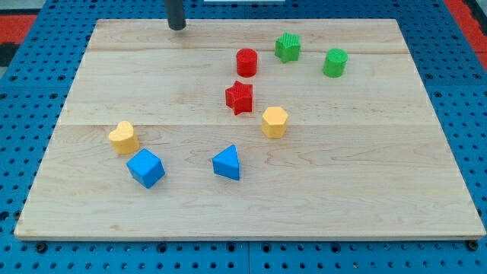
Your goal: Touch the yellow heart on the top
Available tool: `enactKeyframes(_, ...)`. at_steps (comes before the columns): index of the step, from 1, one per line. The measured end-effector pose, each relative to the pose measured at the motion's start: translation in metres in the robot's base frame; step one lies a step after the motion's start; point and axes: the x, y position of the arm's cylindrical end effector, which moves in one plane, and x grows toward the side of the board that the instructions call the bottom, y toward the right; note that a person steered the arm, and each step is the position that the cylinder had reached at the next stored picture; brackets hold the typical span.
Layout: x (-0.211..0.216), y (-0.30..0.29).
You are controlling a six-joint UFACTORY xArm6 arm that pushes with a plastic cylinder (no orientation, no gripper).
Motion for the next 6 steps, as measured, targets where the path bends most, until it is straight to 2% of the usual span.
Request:
enactKeyframes(1,0.036,-0.079)
enactKeyframes(3,0.202,-0.112)
enactKeyframes(4,0.252,-0.057)
enactKeyframes(5,0.268,-0.086)
enactKeyframes(6,0.323,-0.086)
